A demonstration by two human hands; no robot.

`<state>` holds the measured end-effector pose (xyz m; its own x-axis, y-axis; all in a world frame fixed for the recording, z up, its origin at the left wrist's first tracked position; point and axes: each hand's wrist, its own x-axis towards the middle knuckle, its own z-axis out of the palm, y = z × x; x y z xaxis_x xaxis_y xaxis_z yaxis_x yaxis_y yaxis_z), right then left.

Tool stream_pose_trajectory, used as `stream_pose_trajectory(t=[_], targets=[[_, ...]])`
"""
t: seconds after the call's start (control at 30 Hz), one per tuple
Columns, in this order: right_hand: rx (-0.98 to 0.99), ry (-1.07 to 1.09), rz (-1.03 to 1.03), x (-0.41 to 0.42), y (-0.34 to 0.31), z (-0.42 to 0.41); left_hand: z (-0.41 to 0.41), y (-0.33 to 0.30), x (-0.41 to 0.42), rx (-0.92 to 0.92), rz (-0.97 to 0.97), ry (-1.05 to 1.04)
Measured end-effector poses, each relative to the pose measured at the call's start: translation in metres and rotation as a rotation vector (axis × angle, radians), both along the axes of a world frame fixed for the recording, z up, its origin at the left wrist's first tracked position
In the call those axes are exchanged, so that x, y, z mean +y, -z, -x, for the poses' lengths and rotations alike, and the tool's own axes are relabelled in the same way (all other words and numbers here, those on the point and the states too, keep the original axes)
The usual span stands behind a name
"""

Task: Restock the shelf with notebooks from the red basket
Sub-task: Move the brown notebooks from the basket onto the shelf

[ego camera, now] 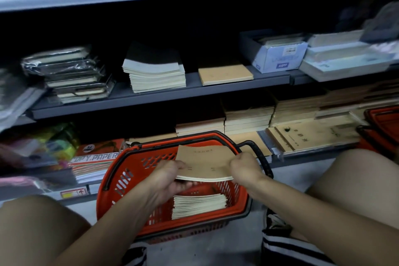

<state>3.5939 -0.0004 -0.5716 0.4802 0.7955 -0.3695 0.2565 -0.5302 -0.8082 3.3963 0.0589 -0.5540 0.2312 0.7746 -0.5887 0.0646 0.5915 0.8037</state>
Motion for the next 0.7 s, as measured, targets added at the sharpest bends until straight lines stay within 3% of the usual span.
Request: stream_pose_trajectory(t=[0.23, 0.53, 0.7], targets=[[-0.157, 0.005, -0.201, -0.011, -0.039, -0.009, -0.012, -0.028, -0.012, -0.022, -0.149, -0.079], [-0.210, 0.095, -0.419, -0.020, -0.087, -0.025, -0.038, -0.069, -0.015, -0.124, -0.351, -0.075], [-0.052, 0.177, -0.487, -0.018, -0.104, -0.035, -0.048, -0.080, -0.011, -0.155, -0.414, -0.075]])
